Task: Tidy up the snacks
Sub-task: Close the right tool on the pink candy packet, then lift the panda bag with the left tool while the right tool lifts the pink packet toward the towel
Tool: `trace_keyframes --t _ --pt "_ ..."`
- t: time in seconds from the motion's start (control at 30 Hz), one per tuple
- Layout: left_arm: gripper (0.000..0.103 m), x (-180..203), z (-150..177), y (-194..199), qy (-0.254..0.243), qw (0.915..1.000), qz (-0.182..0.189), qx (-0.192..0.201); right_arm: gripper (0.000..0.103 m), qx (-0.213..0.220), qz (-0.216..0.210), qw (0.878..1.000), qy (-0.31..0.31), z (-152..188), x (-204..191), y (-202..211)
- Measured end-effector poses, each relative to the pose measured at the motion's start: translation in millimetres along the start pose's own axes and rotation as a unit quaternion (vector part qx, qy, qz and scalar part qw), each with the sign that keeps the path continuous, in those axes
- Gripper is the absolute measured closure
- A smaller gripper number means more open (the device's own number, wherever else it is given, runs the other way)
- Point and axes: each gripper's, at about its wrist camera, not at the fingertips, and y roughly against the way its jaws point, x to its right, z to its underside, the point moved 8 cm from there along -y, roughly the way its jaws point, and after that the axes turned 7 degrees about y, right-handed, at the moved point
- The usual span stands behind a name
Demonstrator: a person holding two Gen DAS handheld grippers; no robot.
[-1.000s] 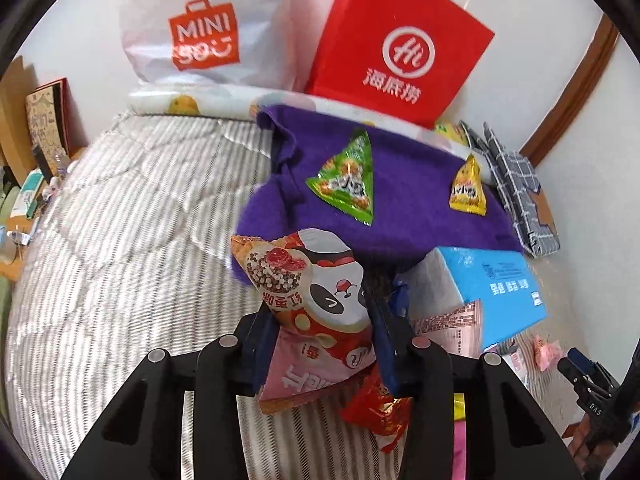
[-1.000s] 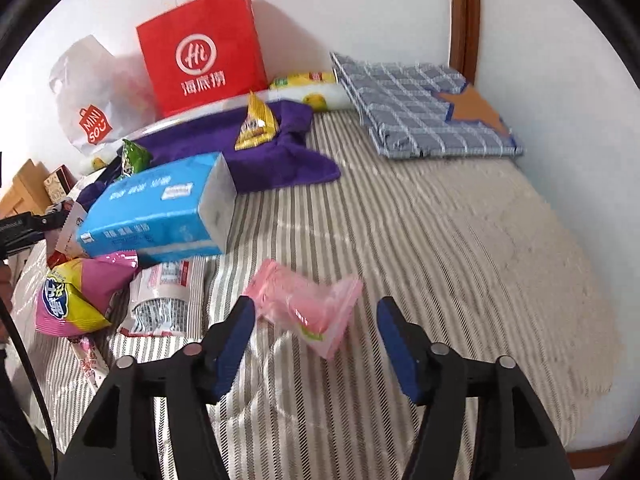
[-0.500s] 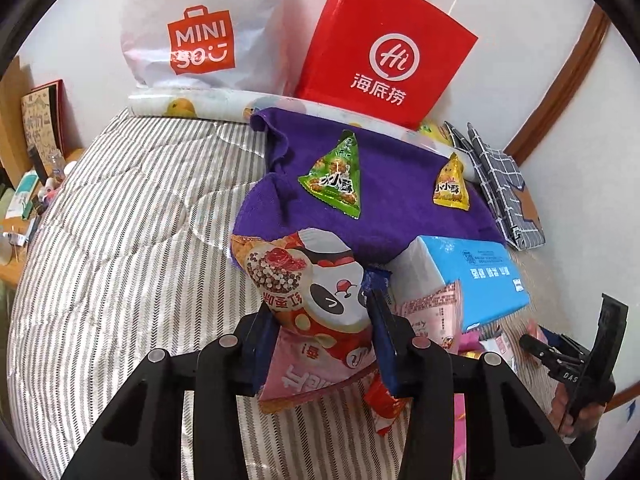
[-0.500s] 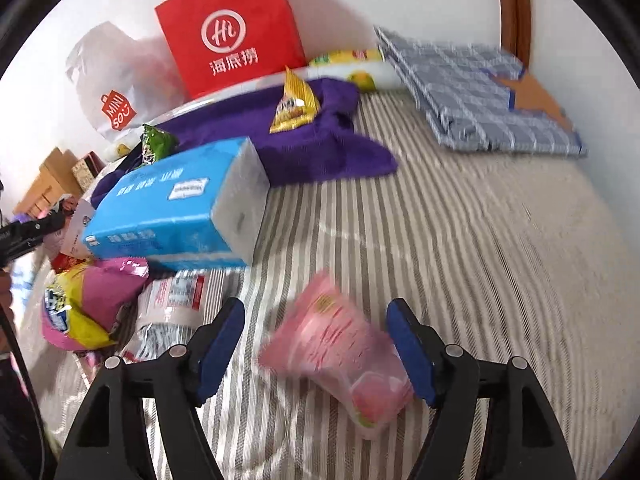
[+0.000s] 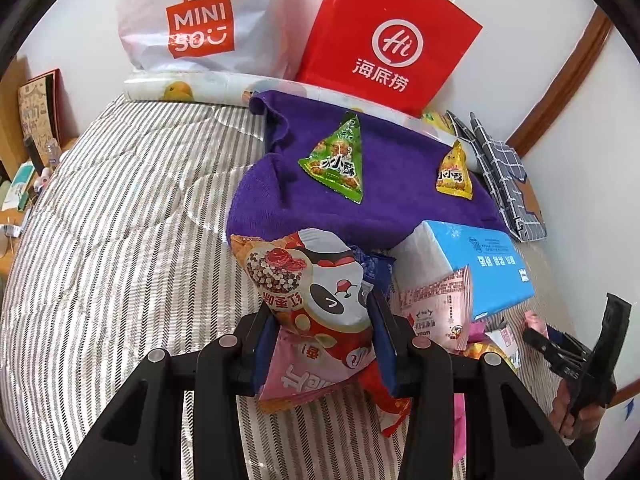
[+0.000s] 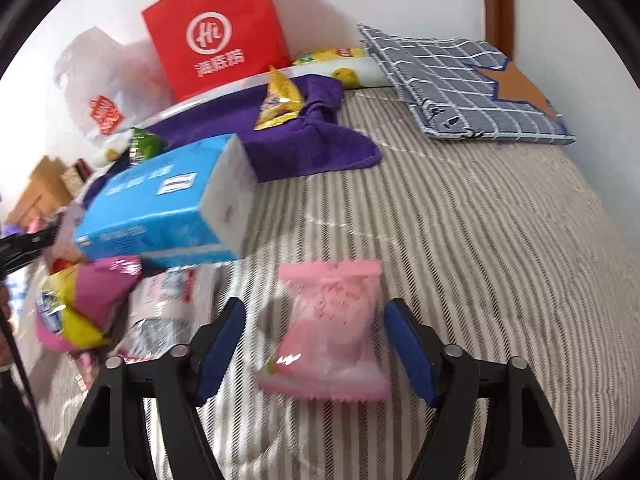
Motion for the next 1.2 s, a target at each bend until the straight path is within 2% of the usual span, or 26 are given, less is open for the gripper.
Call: trace_keyframes --t 0.07,0.17,0.57,1.2 --pt "0.060 -2.3 -0.8 3.2 0.002 1.0000 -0.001 0.004 0.067 -0.002 0.030 0.999 0.018 -1.1 -0.3 -1.2" --pt "0.060 -4.6 -4.0 8.6 0.004 0.9999 -0.002 0.013 0.069 -0.001 0.022 1.000 0.010 -0.5 0.0 1.1" --pt "0.060 12.8 -14.8 31.7 -0.005 0.9990 0.023 0.038 0.069 0.040 0.014 0.999 0.020 -14.5 -17.0 32.9" --pt "0.060 32.9 -9.4 44.8 -0.016 0.9977 0.045 0.049 0.069 0.066 0.009 0.998 0.005 -24.9 -21.8 42.6"
